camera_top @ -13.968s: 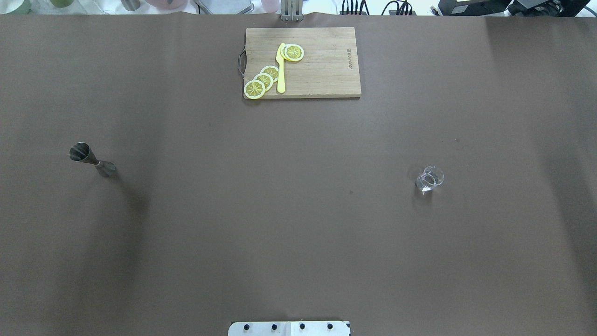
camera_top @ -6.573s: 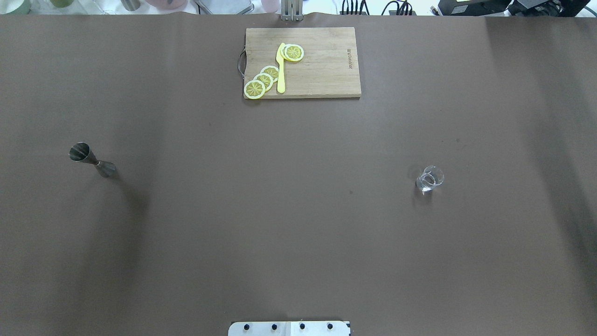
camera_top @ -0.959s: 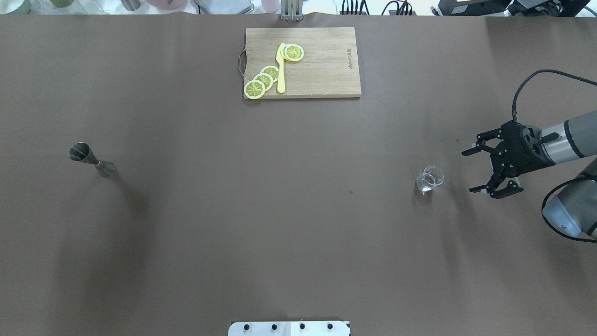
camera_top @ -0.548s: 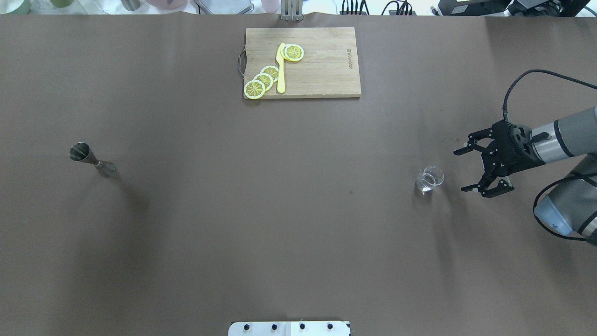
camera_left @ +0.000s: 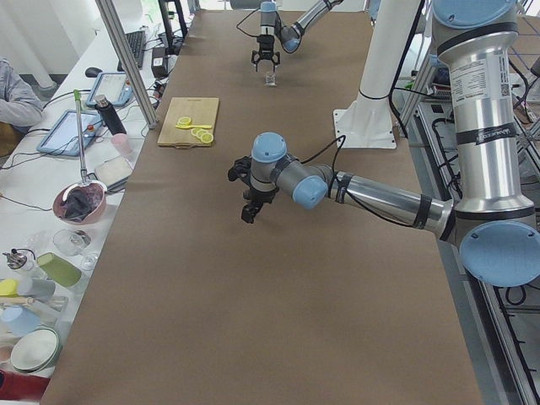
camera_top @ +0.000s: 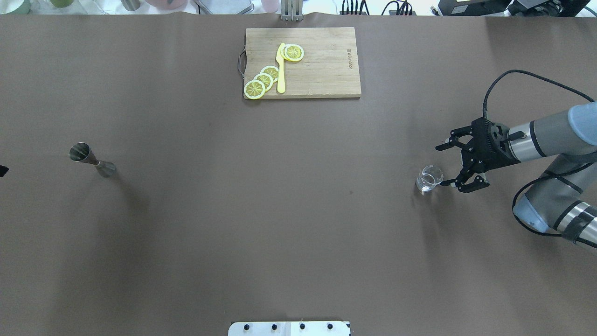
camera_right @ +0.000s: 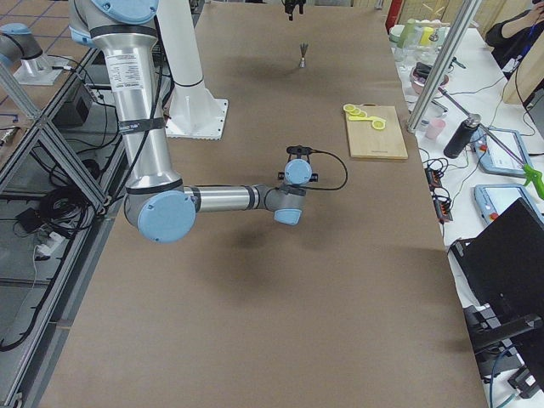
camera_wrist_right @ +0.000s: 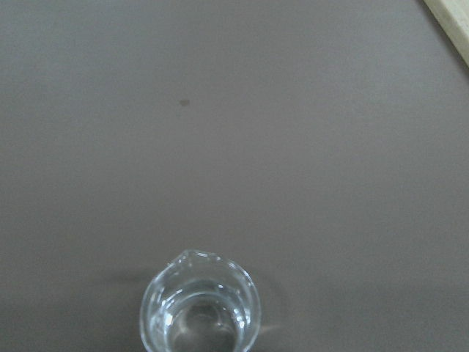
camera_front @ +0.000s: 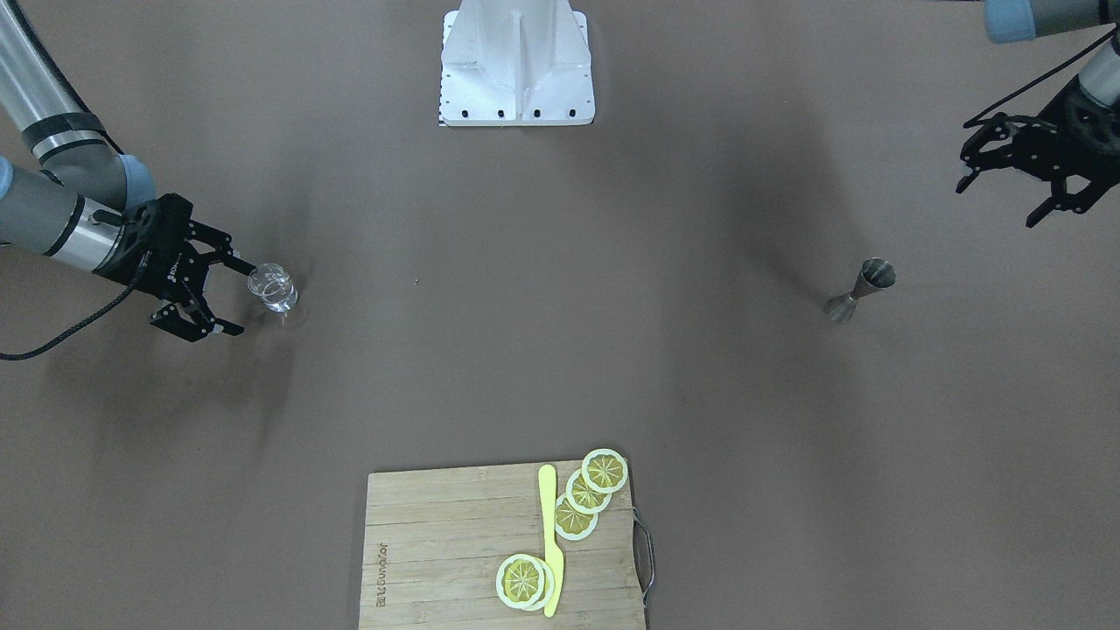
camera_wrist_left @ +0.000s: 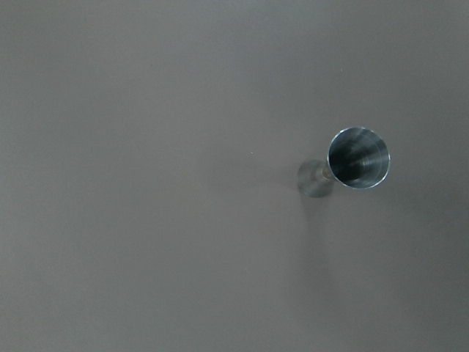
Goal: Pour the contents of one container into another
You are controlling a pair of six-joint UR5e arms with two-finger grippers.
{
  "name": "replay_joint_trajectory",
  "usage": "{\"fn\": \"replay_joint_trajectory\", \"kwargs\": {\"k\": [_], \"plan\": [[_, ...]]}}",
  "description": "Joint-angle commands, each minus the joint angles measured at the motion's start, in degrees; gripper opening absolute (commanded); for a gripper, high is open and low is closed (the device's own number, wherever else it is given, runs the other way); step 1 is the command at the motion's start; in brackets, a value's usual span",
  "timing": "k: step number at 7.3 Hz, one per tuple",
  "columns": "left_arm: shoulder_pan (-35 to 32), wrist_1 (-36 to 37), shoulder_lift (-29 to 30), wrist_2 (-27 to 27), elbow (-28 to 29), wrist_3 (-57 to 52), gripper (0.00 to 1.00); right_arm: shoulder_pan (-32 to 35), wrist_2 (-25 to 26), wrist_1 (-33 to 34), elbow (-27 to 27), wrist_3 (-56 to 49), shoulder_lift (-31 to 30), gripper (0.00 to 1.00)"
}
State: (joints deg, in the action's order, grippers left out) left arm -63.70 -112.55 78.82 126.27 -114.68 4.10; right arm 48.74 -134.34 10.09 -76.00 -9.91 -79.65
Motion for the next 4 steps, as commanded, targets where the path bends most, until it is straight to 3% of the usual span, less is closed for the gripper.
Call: {"fn": "replay_joint_trajectory", "kwargs": {"k": [1,2,4], "plan": [[8.02,-13.06,-1.03,-9.67,-0.45,8.82,0.98,-1.54,1.01,-1.92,0.77,1.56,0.37,0.99],[12.76,-20.70,-1.21,-15.47,-0.19,20.22,0.98,-2.06,1.01,-1.92,0.68,1.65,0.37,0.99],[18.40,-30.83,-2.96,-22.42,1.38,24.98,0.98,-2.51,0.92,-2.00,0.50,1.65,0.37,0.99]]}}
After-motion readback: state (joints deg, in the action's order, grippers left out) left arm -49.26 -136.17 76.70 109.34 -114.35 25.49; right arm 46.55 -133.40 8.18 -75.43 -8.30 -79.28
